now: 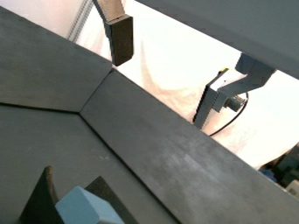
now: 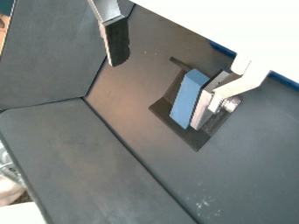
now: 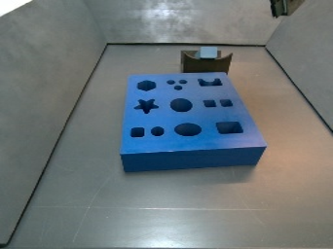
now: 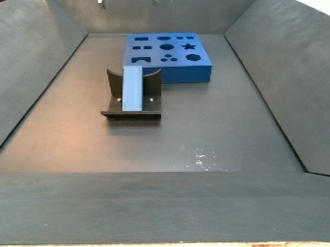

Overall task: Pick up the rectangle object. Move up. Place the rectangle object on the fixture. Regrasp the rectangle object. Move to above the board. Insert the rectangle object.
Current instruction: Regrasp the rectangle object.

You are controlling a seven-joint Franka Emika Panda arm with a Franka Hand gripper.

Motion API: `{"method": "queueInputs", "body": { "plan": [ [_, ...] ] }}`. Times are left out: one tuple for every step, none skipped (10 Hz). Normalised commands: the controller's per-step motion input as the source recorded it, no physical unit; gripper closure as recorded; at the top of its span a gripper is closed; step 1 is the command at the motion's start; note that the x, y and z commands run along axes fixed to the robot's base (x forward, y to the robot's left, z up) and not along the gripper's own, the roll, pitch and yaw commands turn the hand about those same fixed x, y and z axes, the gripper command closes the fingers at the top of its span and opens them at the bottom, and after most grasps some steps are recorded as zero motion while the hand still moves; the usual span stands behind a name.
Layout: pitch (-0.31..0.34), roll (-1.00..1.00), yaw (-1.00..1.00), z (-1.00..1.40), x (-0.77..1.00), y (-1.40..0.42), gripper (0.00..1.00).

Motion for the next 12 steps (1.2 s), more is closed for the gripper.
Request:
{"method": "queueInputs", "body": {
  "plan": [
    [0.194,0.5,0.16,-0.02,0.09,-0.04,0.0],
    [0.167,0.38,0.17,-0.01,0.08,-0.04,0.0],
    [0.072,0.24,0.18,-1.0,0.03,0.07,0.0],
    [0.054,0.23,0.18,-1.0,0.04,0.07,0.0],
    [-0.034,0.18,0.16,-1.0,0.05,0.06,0.0],
    [-0.067,0.15,0.16,-1.0,0.06,0.06,0.0],
    [-0.143,0.1,0.12,-1.0,0.07,0.06,0.0],
    [-0.163,0.1,0.1,-1.0,0.07,0.06,0.0],
    [-0.176,0.1,0.05,-1.0,0.08,0.05,0.0],
    [-0.171,0.11,0.03,-1.0,0.09,0.05,0.0],
    [-0.145,0.12,-0.01,-1.0,0.1,0.04,0.0],
    [-0.128,0.12,-0.02,-1.0,0.11,0.03,0.0]
  ]
}}
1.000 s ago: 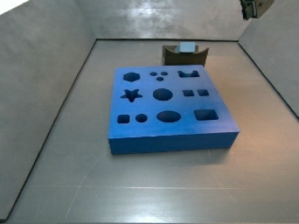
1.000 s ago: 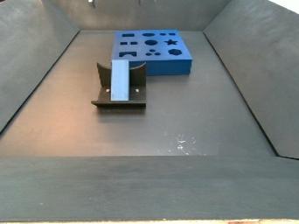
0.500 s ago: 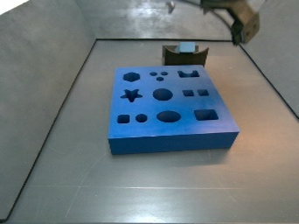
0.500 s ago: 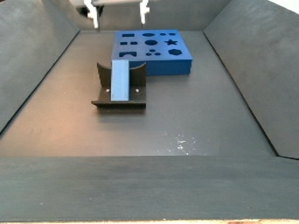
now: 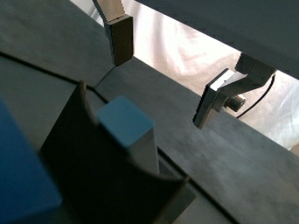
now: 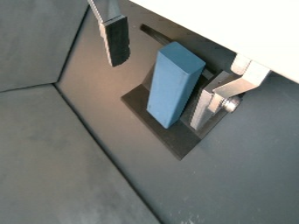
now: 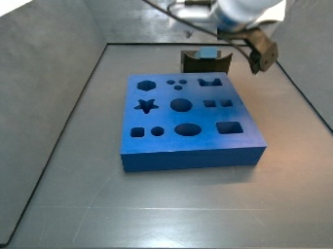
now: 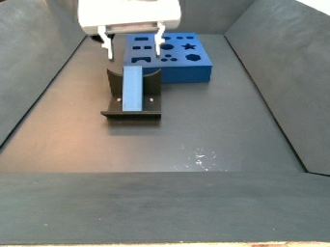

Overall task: Pick up the rectangle object. Move up. Place the rectangle object on the fixture. Regrasp the rectangle object. Move to above the board. Insert the rectangle object.
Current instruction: Regrasp the rectangle object, then move to above the board.

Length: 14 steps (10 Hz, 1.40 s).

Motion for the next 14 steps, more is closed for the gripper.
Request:
{"method": "queueInputs", "body": {
  "plan": [
    [-0.096,0.12,-0.04,-0.92,0.11,0.03,0.0],
    [-0.068,0.11,-0.04,-0.73,0.09,0.02,0.0],
    [-0.043,0.1,-0.04,-0.54,0.08,0.01,0.0],
    [-0.036,0.09,-0.03,-0.4,0.07,0.01,0.0],
    [-0.009,0.08,-0.02,-0.22,0.06,0.01,0.0],
    [0.01,0.07,-0.01,-0.18,0.02,0.01,0.0],
    [0.007,0.07,-0.01,-0.17,0.01,0.0,0.0],
    [0.007,0.07,-0.01,-0.17,0.01,0.0,0.0],
    [0.007,0.07,0.0,-0.17,0.01,0.0,0.0],
    [0.007,0.07,0.0,-0.17,0.01,0.0,0.0],
    [0.0,0.0,0.0,-0.83,0.0,0.0,1.0],
    [-0.016,0.29,-0.11,1.0,-0.17,0.32,1.0],
    [-0.017,0.29,-0.11,1.0,-0.17,0.32,1.0],
    [-0.045,0.16,-0.1,1.0,-0.16,0.31,1.0]
  ]
}}
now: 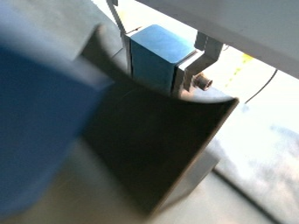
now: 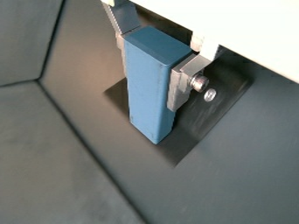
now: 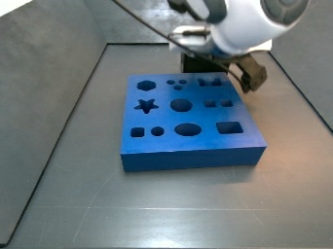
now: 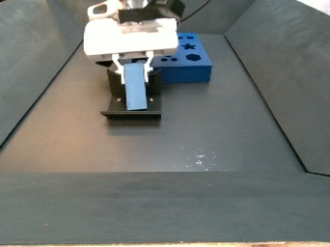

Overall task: Pick up the rectangle object. Move up. Place the rectangle object on the fixture. Regrasp the rectangle object. Move to above the board. Insert the rectangle object.
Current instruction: Move to above the board.

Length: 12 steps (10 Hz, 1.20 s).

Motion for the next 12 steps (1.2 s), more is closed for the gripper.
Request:
{"method": "queueInputs", "body": {
  "plan": [
    [-0.072,0.09,-0.1,1.0,-0.16,0.3,1.0],
    [-0.075,0.02,-0.1,1.0,-0.16,0.28,1.0],
    [-0.068,-0.01,-0.1,1.0,-0.16,0.28,1.0],
    [-0.053,-0.04,-0.1,1.0,-0.15,0.27,1.0],
    [-0.036,-0.05,-0.1,1.0,-0.16,0.26,1.0],
    [-0.02,-0.07,-0.09,1.0,-0.15,0.25,1.0],
    [-0.002,-0.08,-0.08,1.0,-0.15,0.25,1.0],
    [0.015,-0.08,-0.07,1.0,-0.15,0.24,1.0],
    [0.027,-0.09,-0.07,1.0,-0.15,0.23,1.0],
    [0.051,-0.1,-0.05,1.0,-0.15,0.22,1.0],
    [0.062,-0.1,-0.04,1.0,-0.14,0.21,1.0],
    [0.085,-0.1,-0.02,1.0,-0.14,0.19,1.0]
  ]
}}
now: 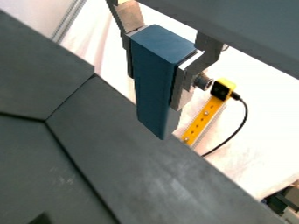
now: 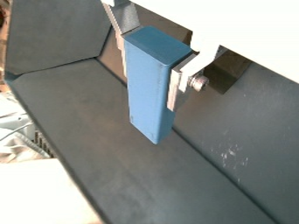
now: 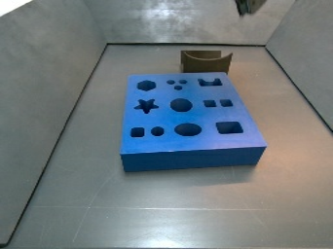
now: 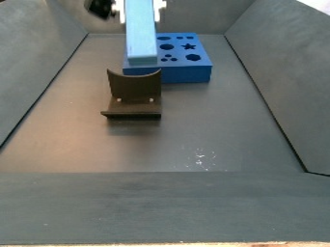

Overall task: Pick up the rectangle object. Move up. Place the rectangle object on the fixture. Regrasp the rectangle object. Move to above the board. Insert the rectangle object.
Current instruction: Move to above the board.

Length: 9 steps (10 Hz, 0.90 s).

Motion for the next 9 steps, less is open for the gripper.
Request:
{"method": "queueInputs", "body": {
  "plan": [
    [0.094,-0.09,-0.02,1.0,-0.14,0.19,1.0],
    [0.109,-0.09,0.0,1.0,-0.13,0.17,1.0],
    [0.12,-0.09,0.01,1.0,-0.13,0.15,1.0],
    [0.114,-0.1,0.03,1.0,-0.12,0.14,1.0],
    [0.117,-0.1,0.04,1.0,-0.12,0.12,1.0],
    [0.107,-0.1,0.05,1.0,-0.11,0.11,1.0],
    [0.089,-0.1,0.06,0.95,-0.09,0.09,1.0],
    [0.082,-0.11,0.06,0.71,-0.06,0.04,1.0],
    [0.088,-0.1,0.06,0.59,-0.04,0.03,1.0]
  ]
}}
